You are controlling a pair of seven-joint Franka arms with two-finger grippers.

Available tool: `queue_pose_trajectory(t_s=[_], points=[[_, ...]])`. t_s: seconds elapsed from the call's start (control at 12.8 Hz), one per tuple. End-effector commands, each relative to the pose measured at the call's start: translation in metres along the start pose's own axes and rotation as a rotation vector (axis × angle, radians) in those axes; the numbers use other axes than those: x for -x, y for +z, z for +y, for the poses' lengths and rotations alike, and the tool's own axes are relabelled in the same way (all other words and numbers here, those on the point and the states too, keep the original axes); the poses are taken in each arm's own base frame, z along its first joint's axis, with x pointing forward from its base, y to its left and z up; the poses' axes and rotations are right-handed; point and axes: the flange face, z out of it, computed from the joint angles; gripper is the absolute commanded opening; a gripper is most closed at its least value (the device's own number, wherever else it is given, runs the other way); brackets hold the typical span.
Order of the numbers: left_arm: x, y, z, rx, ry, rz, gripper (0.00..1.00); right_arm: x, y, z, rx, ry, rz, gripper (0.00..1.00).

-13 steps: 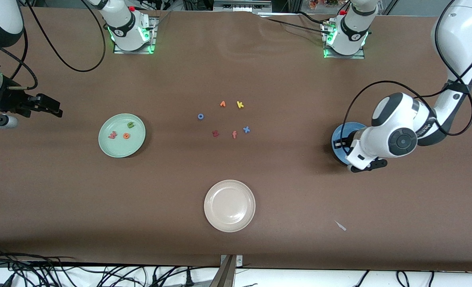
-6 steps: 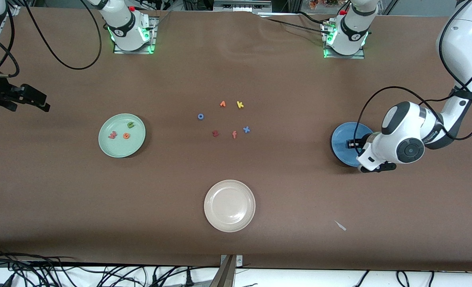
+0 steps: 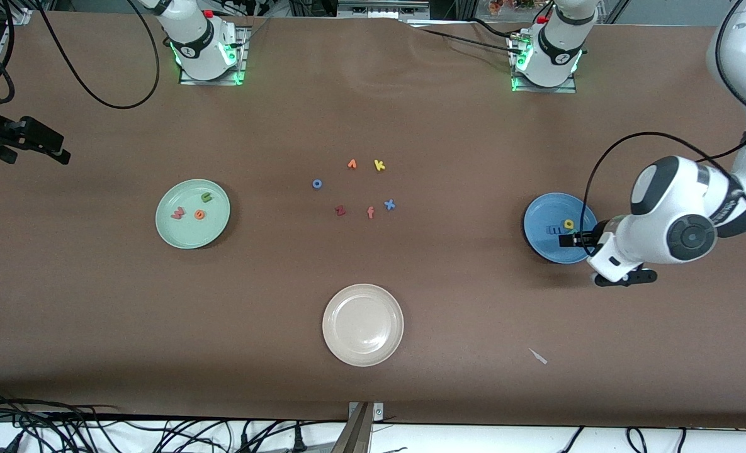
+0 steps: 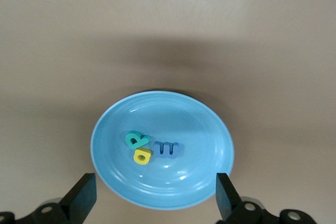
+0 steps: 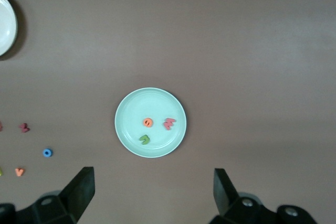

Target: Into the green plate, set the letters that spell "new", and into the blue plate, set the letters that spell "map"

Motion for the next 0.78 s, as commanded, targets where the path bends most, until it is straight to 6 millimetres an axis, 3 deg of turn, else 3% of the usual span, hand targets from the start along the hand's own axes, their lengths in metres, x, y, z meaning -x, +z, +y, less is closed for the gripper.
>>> queue_pose_trajectory(t_s=[0.0, 0.16, 0.39, 0.71], points=[[0.003, -0.055, 0.004, -0.013, 0.02, 0.033, 1.0, -0.01, -0.014, 0.01, -0.067, 0.01, 0.011, 1.0], [0.003, -0.082, 0.008, -0.008, 0.017, 0.059, 1.0, -0.007, -0.018, 0.002, -0.033, 0.0, 0.015, 1.0], [0.005, -0.111, 0.025, -0.03, 0.039, 0.08, 1.0, -0.005, -0.015, 0.005, 0.021, -0.007, 0.005, 1.0], [0.0, -0.147, 0.01, -0.044, 0.134, 0.016, 1.0, 0.002, -0.011, 0.005, 0.019, -0.003, -0.022, 1.0]])
